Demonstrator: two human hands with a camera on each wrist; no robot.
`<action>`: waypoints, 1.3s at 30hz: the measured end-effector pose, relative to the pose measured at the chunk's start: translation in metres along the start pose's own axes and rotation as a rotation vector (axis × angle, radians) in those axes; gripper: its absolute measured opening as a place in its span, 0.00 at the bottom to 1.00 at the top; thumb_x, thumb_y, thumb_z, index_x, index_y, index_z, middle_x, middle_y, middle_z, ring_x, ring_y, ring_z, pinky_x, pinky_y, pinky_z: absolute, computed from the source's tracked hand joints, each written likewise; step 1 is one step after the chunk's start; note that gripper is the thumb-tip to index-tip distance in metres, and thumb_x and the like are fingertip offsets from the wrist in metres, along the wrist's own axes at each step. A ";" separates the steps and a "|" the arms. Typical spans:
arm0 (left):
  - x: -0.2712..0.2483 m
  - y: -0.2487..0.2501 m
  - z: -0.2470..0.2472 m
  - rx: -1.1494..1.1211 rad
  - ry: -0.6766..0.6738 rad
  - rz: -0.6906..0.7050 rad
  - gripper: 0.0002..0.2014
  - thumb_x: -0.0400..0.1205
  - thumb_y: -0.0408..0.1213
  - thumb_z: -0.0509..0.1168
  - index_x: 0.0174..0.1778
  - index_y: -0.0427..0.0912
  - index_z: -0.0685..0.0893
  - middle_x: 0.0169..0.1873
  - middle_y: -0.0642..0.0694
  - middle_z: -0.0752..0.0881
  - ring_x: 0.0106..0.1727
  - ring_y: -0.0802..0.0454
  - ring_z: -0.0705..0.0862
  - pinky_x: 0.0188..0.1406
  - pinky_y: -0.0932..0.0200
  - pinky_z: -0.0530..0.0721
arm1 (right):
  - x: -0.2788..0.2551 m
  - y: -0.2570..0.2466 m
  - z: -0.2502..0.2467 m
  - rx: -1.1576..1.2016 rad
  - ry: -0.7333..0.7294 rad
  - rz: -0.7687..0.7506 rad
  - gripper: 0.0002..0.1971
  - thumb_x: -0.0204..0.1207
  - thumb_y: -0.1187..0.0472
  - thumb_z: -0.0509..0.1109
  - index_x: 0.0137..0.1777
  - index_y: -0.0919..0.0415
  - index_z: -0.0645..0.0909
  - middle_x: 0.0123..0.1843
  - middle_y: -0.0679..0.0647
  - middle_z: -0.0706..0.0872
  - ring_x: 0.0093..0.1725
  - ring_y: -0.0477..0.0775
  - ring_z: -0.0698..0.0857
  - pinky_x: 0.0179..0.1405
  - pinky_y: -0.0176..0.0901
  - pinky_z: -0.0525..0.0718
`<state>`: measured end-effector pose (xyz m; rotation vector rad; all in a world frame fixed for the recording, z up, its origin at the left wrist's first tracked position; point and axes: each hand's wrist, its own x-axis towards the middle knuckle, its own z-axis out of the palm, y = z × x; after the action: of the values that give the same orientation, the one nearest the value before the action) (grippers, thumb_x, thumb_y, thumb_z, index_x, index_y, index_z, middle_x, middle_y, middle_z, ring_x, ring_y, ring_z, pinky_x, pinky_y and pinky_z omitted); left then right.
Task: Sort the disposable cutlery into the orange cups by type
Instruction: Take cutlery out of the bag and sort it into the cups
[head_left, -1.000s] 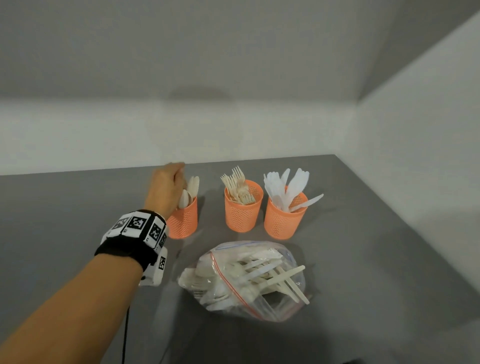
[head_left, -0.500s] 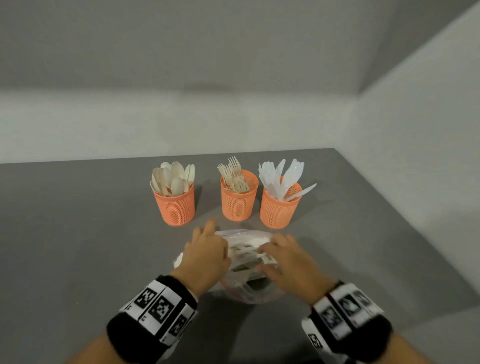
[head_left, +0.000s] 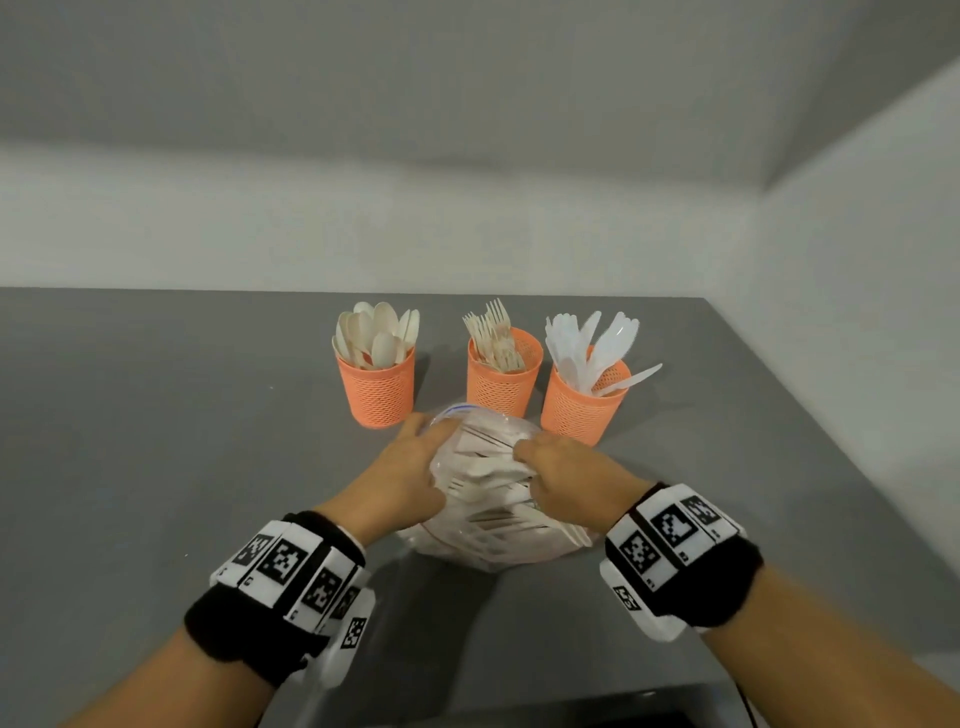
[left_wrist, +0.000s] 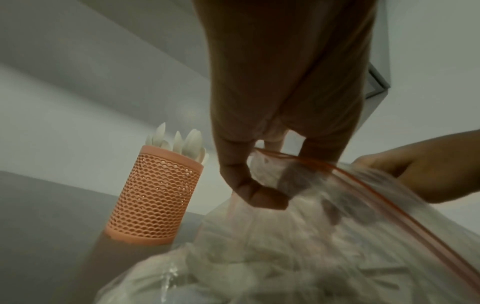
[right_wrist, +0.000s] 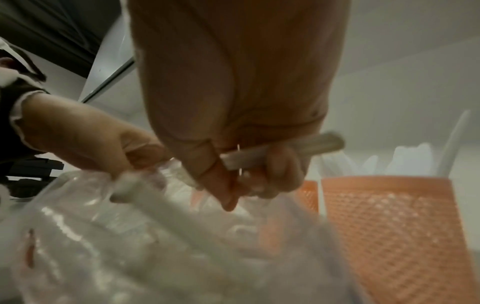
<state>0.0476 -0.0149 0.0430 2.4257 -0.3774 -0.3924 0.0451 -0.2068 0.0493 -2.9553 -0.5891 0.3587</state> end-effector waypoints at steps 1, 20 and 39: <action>0.000 0.001 0.001 -0.010 -0.015 0.021 0.41 0.72 0.22 0.62 0.80 0.54 0.57 0.72 0.48 0.61 0.52 0.49 0.76 0.48 0.69 0.72 | 0.004 -0.003 0.004 0.019 -0.027 -0.042 0.21 0.76 0.62 0.64 0.70 0.62 0.70 0.70 0.59 0.74 0.69 0.59 0.73 0.66 0.49 0.72; -0.008 -0.027 -0.013 -0.777 0.188 -0.034 0.27 0.71 0.15 0.51 0.52 0.47 0.84 0.37 0.46 0.83 0.34 0.57 0.77 0.29 0.67 0.74 | 0.036 -0.043 0.051 -0.153 0.105 -0.170 0.24 0.70 0.58 0.71 0.65 0.63 0.73 0.65 0.58 0.76 0.66 0.59 0.76 0.65 0.50 0.74; -0.003 -0.050 -0.014 -1.362 0.019 -0.340 0.23 0.74 0.19 0.47 0.59 0.28 0.81 0.38 0.36 0.84 0.29 0.48 0.80 0.24 0.61 0.83 | 0.038 -0.038 0.035 0.038 0.191 -0.083 0.32 0.68 0.50 0.72 0.71 0.58 0.70 0.69 0.54 0.80 0.68 0.56 0.78 0.64 0.46 0.75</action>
<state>0.0590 0.0317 0.0221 1.1303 0.2806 -0.5284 0.0566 -0.1548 0.0136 -2.8738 -0.6701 0.0778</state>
